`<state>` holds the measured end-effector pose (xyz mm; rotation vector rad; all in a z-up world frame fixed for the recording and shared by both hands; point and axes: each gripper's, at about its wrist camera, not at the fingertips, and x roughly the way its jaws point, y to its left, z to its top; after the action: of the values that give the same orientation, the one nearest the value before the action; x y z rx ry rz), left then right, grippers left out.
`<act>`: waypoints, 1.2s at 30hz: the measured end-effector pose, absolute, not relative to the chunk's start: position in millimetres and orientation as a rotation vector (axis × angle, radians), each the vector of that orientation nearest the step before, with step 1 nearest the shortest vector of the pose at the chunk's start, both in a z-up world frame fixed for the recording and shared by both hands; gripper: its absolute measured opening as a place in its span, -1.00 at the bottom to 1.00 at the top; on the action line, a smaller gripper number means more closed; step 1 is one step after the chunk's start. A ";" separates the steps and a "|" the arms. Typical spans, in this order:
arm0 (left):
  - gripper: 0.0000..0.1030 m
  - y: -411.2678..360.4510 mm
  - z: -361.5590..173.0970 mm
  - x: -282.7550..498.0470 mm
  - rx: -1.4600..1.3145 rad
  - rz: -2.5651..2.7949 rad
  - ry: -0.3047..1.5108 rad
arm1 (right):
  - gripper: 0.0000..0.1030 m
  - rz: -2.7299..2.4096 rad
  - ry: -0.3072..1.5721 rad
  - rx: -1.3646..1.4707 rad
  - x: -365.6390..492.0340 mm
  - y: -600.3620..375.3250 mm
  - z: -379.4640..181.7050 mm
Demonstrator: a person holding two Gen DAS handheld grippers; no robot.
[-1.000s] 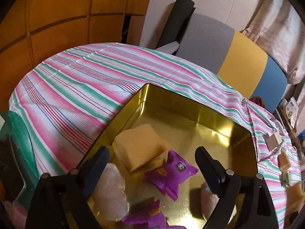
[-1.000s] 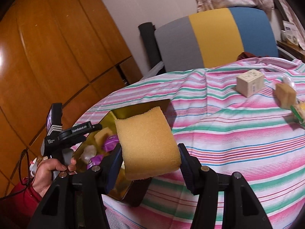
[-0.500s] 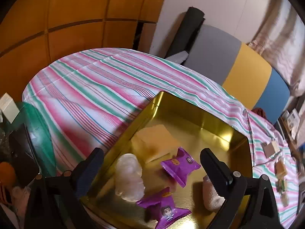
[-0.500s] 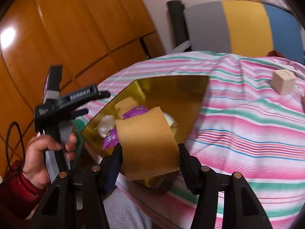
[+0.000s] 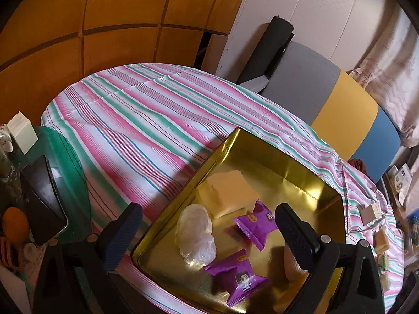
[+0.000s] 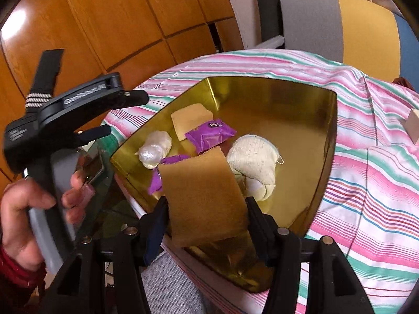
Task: Organize objects
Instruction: 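Lower both sponges into the gold tin and open both grippers, then reach the right gripper to the pile and grasp the WEIDAN cracker packet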
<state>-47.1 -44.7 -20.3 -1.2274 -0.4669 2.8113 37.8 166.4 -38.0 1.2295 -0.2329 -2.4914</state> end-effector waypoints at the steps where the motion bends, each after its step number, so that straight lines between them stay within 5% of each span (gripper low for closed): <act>1: 0.98 -43.8 -20.4 -46.6 -1.228 2.810 -0.464 | 0.15 -2.490 -0.236 1.236 36.2 165.5 -38.9; 11: 0.98 -37.0 -21.7 -45.1 -1.246 2.800 -0.457 | 0.27 -2.521 -0.175 1.211 41.9 161.8 -31.0; 36: 0.98 29.6 -22.1 -22.7 -1.230 2.649 -0.259 | 0.27 -2.796 -0.536 1.169 57.0 263.3 -21.3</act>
<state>-22.7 29.6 -22.1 -1.2296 -0.2587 2.6487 57.0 263.3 -21.3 1.1685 -0.5364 -2.7960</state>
